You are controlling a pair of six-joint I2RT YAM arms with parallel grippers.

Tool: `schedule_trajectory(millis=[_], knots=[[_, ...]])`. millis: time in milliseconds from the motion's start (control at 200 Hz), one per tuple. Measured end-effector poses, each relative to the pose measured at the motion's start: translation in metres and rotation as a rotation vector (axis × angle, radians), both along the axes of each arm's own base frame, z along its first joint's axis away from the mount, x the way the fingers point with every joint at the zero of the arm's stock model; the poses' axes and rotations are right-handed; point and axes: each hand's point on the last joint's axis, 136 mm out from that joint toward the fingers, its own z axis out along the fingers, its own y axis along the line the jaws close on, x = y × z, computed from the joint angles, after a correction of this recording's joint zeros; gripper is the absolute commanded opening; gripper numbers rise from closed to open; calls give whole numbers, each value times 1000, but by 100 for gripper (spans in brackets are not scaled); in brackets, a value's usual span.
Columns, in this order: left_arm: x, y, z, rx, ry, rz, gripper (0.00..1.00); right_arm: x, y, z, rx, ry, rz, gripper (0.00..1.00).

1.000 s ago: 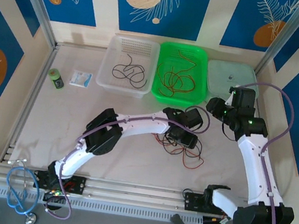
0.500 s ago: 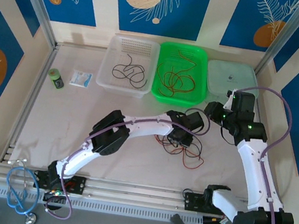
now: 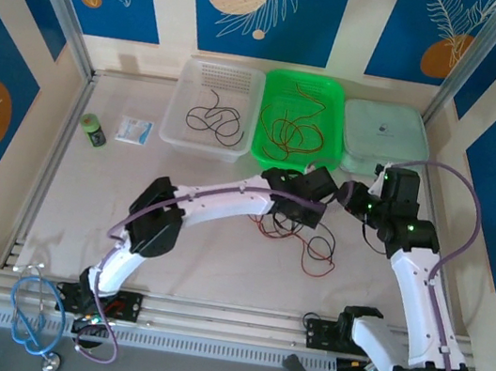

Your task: Untangle the cables

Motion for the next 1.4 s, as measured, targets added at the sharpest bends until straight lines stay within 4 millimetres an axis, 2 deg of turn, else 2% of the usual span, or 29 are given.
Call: schedule_trajectory(millis=[175,260,320,500,745,855,990,1080,1151,1276,1396], knots=[[-4,12,82,-96,-117,-36,0,-11,8,-35,42,97,-2,37],[-5,18,108,-121,-159,-45,0,-13,15,-44,61,125,13,37],[-5,22,117,-122,-179,-54,0,-13,22,-49,77,137,32,37],[-7,30,119,-88,-199,-73,0,-9,46,-66,180,174,83,37],[-5,34,123,-66,-231,-86,0,-10,77,-91,439,334,63,35],[-5,36,127,-69,-241,-89,0,-19,86,-100,567,430,8,35],[-5,36,129,-69,-247,-94,0,-40,92,-123,703,582,-105,36],[-5,37,129,-64,-254,-97,0,-53,94,-135,773,679,-190,40],[-4,37,129,-61,-258,-98,0,-60,95,-137,813,720,-241,54],[-4,37,129,-61,-262,-103,0,-61,95,-125,885,723,-307,68],[-4,37,131,-66,-266,-102,0,-58,95,-110,944,700,-348,72]])
